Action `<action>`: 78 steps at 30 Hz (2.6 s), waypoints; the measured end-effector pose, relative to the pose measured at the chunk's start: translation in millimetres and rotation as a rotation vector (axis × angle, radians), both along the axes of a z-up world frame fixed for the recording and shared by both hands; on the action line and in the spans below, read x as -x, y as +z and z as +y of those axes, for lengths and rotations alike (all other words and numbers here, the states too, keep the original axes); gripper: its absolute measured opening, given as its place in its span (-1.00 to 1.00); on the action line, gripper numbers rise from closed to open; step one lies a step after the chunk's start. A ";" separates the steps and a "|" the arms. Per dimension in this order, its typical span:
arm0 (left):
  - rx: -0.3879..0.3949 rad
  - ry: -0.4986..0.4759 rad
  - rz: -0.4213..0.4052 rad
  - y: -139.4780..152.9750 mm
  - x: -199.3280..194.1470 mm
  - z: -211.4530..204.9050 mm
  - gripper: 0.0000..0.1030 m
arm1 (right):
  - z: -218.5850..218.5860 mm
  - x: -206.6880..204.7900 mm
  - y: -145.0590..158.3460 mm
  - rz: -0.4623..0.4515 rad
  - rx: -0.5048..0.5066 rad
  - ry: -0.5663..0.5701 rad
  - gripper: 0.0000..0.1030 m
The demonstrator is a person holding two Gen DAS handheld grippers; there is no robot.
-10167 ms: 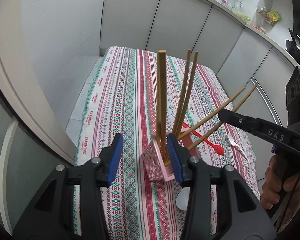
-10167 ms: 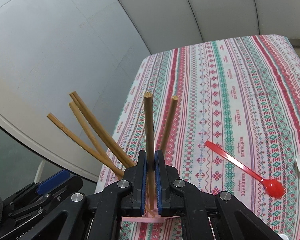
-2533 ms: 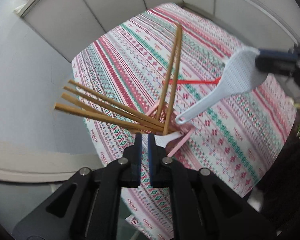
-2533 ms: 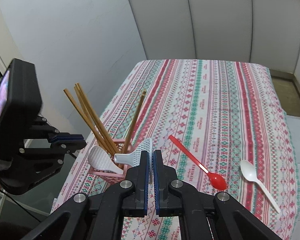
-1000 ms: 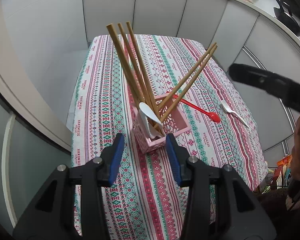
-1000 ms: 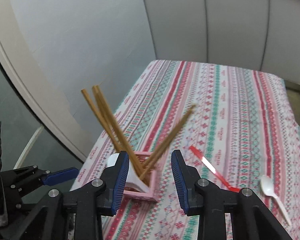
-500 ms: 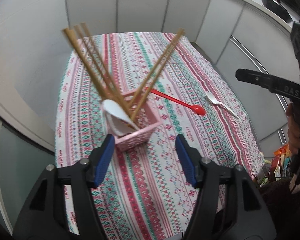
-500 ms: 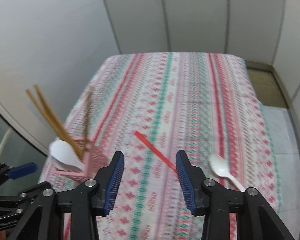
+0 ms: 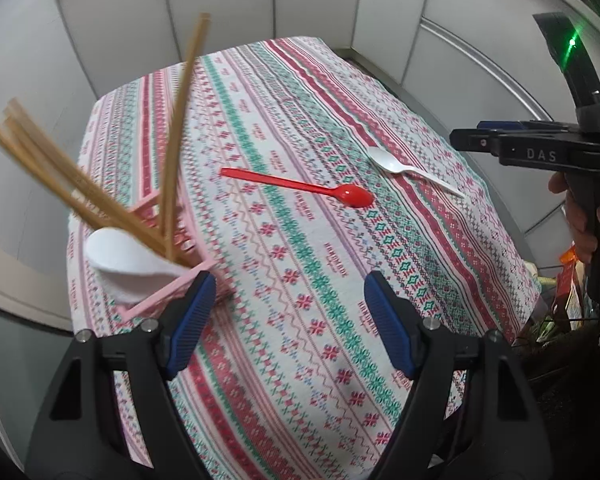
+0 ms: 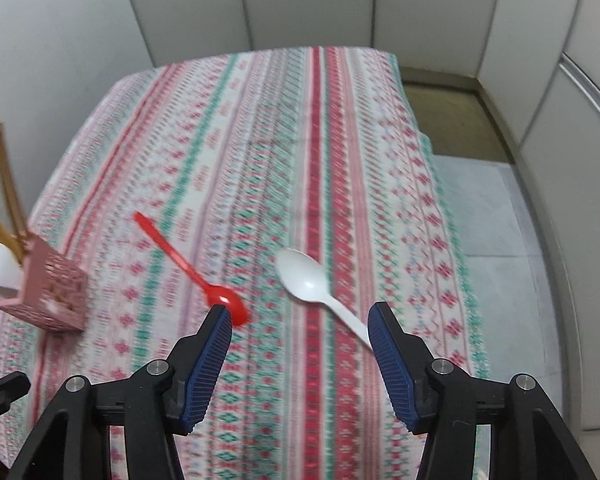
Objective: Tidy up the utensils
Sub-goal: 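Move the left gripper to the red spoon while the right gripper approaches the white spoon, then grasp the red spoon with the left gripper while the right gripper grasps the white spoon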
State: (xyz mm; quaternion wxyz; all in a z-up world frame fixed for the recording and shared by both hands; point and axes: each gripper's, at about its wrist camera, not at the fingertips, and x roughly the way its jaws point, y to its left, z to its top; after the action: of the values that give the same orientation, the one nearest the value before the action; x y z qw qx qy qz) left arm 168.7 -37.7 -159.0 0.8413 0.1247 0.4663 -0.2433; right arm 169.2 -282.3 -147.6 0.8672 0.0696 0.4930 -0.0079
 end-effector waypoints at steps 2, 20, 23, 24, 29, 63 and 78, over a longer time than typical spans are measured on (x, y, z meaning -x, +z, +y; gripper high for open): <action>-0.010 -0.012 0.015 -5.2 -6.3 -10.8 0.49 | -6.8 -4.0 -9.6 0.019 0.002 -0.007 0.22; -0.306 -0.234 0.024 -78.0 -52.5 -113.7 0.06 | -43.0 -25.3 -55.6 0.112 -0.012 -0.013 0.21; -0.363 -0.244 0.024 -88.9 -63.1 -120.9 0.02 | -49.1 -24.9 -60.8 0.125 -0.004 -0.016 0.21; -0.380 -0.241 0.026 -92.5 -68.6 -122.3 0.01 | -52.0 -24.8 -62.8 0.131 -0.006 -0.019 0.21; -0.365 -0.269 0.020 -92.5 -81.7 -128.9 0.01 | -60.0 -24.6 -68.5 0.141 -0.022 -0.029 0.21; -0.117 -0.129 0.173 -76.9 -119.4 -131.0 -0.91 | -39.2 -51.8 -92.3 0.173 -0.073 0.049 -0.36; -0.003 -0.144 0.083 -28.2 -57.2 -96.8 -0.91 | -16.1 -64.0 -106.1 0.213 0.017 0.129 -0.64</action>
State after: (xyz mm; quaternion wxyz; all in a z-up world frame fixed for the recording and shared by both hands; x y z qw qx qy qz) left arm 225.9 -134.4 -187.2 0.8014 0.1489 0.4909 -0.3075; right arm 233.2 -298.4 -253.7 0.8093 0.0290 0.5855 0.0364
